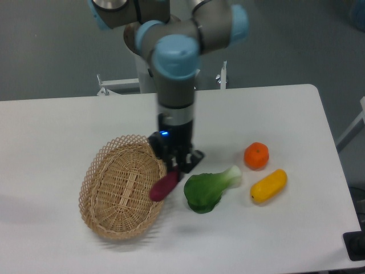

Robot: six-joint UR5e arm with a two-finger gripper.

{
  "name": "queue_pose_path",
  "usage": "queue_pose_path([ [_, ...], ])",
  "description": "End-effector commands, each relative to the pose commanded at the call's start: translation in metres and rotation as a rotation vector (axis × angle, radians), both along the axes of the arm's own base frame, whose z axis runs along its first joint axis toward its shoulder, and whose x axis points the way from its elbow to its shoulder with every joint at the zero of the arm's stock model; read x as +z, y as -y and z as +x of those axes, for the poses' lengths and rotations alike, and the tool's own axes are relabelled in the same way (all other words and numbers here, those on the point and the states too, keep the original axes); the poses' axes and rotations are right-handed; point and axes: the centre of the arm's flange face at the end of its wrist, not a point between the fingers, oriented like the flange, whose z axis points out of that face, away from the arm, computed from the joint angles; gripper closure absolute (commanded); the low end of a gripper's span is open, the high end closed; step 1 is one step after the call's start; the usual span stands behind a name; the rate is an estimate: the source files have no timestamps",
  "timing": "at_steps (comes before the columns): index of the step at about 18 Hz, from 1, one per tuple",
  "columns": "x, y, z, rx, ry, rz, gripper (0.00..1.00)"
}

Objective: Place the sweet potato in the basket
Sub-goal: 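Carry the held purple sweet potato over the wicker basket, then lower the sweet potato into the basket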

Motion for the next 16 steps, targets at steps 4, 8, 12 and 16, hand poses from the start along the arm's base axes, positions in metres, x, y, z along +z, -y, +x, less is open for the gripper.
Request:
queue_pose_path([
  [4,-0.042,-0.006,0.030,-0.082,0.028,-0.078,0.82],
  [8,-0.072,-0.005,0.052,-0.189,-0.015,-0.181,0.82],
  [12,-0.090,-0.001,0.057,-0.219,-0.003,-0.218,0.82],
  [16,-0.100,-0.004,0.061,-0.230,0.004,-0.233,0.80],
])
